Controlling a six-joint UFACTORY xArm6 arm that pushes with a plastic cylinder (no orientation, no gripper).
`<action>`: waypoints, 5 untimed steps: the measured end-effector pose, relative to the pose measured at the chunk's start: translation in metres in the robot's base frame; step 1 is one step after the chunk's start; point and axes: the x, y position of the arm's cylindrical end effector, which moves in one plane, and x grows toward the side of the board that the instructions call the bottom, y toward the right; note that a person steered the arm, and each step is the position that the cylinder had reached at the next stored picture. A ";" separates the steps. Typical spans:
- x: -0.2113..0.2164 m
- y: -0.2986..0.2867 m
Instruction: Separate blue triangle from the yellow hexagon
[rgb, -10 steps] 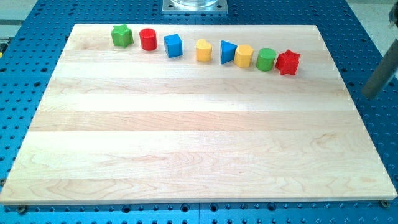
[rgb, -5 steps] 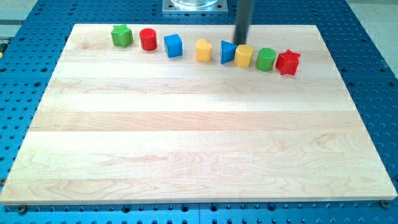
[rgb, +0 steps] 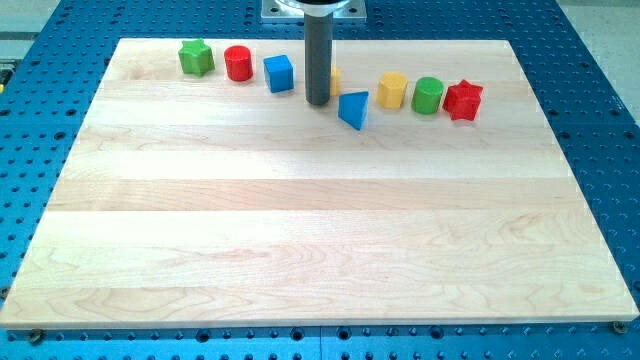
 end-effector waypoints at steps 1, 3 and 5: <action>-0.007 0.016; -0.043 0.000; 0.023 -0.058</action>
